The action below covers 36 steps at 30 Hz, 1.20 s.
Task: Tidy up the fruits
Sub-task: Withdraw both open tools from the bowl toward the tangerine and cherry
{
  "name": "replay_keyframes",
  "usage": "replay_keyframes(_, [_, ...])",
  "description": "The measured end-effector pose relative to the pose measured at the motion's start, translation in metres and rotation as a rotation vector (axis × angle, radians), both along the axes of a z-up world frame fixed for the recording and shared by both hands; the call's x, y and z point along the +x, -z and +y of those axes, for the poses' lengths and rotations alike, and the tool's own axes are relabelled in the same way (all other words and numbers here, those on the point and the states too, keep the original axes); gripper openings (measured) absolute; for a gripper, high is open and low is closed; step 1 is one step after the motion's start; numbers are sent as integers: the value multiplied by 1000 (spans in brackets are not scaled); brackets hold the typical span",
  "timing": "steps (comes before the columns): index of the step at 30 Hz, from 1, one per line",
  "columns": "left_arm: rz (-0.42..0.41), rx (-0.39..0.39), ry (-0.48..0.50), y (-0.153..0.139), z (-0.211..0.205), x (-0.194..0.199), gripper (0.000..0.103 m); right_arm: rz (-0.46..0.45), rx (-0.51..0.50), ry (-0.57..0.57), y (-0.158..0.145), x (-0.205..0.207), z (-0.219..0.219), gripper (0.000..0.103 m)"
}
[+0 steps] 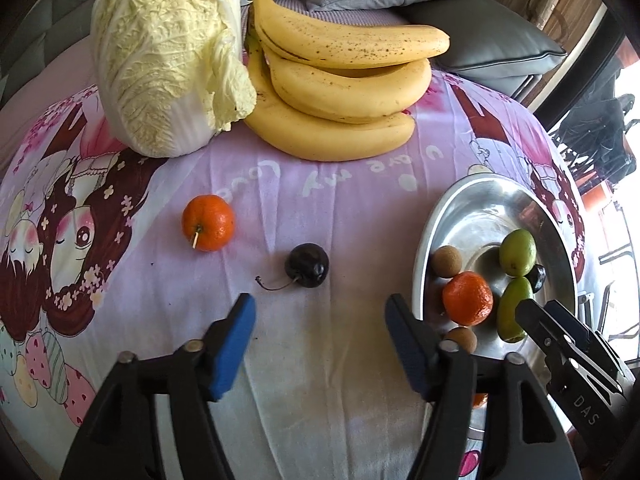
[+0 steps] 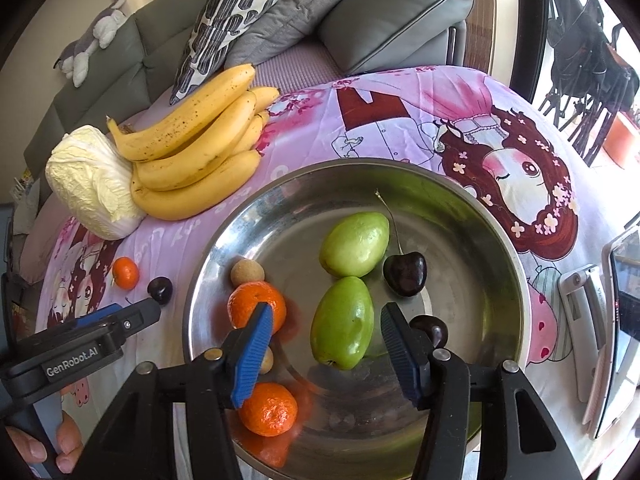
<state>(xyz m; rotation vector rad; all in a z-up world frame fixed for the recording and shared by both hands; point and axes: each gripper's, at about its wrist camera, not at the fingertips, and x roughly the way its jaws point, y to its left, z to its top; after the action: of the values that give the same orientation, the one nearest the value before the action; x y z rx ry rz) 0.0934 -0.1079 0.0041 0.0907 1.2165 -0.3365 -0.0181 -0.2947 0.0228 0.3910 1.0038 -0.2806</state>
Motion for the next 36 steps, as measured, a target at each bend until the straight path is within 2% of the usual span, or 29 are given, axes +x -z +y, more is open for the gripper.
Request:
replay_keyframes(4, [1,-2,-20,1,3,0,78,13,-5,5,4,1,-1,77])
replay_keyframes(6, [-4,3,-28,2,4,1,82,7,2,13,4,1,-3,88])
replay_keyframes(8, [-10,6,-35,2,5,0,84,3,-7,21,4,0,-4,91])
replay_keyframes(13, [-22,4,-52,0,8,0,87,9,-6,15,6,1,-5,91])
replay_keyframes(14, [-27,1,-56,0,8,0,87,9,-6,13,6,1,-4,93])
replay_keyframes(15, [-32,0,-59,0,9,-1,92,7,-5,12,5,1,-3,101])
replay_keyframes(16, [-40,0,-63,-1,9,-1,96,2,-3,12,5,1,-3,103])
replay_keyframes(17, [-46,0,-66,-2,10,-1,101,-5,-3,15,4,1,-4,103])
replay_keyframes(22, [-70,7,-79,-5,12,-1,101,-3,-1,24,5,1,-6,103])
replay_keyframes(36, [-43,-6,-57,-1,8,-1,101,2,-13,-13,3,2,1,103])
